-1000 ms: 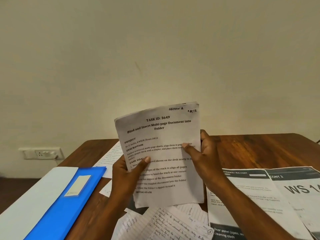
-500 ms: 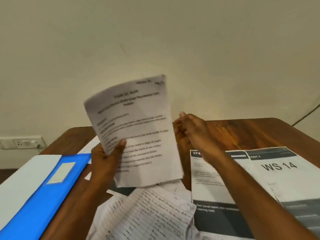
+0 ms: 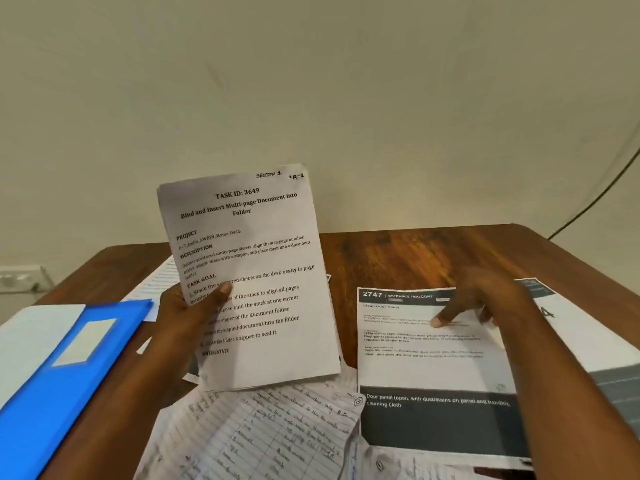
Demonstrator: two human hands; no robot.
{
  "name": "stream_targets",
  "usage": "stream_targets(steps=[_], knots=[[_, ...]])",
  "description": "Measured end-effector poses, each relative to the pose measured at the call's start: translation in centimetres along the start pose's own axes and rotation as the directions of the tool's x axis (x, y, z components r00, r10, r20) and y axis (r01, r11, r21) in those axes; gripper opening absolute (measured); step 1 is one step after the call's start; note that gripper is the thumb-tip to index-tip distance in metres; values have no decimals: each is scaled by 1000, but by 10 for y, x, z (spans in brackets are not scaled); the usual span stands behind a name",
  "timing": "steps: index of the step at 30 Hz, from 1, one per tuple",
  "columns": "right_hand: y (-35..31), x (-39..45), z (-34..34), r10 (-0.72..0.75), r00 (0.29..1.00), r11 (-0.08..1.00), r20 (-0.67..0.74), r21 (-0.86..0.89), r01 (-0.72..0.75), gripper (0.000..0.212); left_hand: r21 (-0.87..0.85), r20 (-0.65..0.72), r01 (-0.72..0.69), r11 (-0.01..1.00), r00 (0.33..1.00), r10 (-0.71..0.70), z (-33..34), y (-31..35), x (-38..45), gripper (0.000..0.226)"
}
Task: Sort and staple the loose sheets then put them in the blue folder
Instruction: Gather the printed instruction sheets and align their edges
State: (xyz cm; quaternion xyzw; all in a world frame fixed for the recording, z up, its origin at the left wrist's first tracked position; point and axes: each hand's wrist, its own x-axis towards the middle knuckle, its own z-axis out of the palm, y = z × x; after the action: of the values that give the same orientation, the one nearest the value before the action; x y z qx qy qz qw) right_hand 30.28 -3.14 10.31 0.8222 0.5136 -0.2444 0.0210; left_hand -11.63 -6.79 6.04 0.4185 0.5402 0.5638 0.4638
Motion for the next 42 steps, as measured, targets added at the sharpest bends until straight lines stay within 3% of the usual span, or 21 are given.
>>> stream_targets(steps=[2,4,10,12,14,18,24,29,36,42], knots=[[3,-3,-1,6,1000,999,10,51,-6,70,28,9,-9,1000,1000,9,3,-1,0,45],[6,2,0,-11,1000,998,-15,57,12,63,46,7,-16,999,1000,16,5,-1,-1,42],[-2,7,-6,-173,982,976,-81,120,181,31,69,48,-26,997,999,23,14,-2,-4,35],[-6,3,-11,-285,948,923,-140,226,311,17,92,56,-36,995,998,31,16,-1,-5,31],[-12,-2,-15,-356,906,802,-230,424,422,10,104,63,-35,994,998,29,17,-1,-6,31],[-28,-14,-18,-458,865,445,-204,790,422,23,92,61,-18,996,998,12,17,1,-8,26],[-38,-18,-14,-577,791,200,-204,903,379,28,14,19,53,998,998,-54,17,4,-6,27],[-39,-20,-14,-596,764,100,-246,922,375,29,-20,37,83,996,996,-82,13,3,-5,34],[-44,-34,-17,-582,744,79,-328,888,453,26,-46,46,42,998,998,-40,17,2,-6,29],[-73,-55,-14,-575,677,-168,-459,876,451,24,-46,157,66,997,986,-58,21,7,-14,50]])
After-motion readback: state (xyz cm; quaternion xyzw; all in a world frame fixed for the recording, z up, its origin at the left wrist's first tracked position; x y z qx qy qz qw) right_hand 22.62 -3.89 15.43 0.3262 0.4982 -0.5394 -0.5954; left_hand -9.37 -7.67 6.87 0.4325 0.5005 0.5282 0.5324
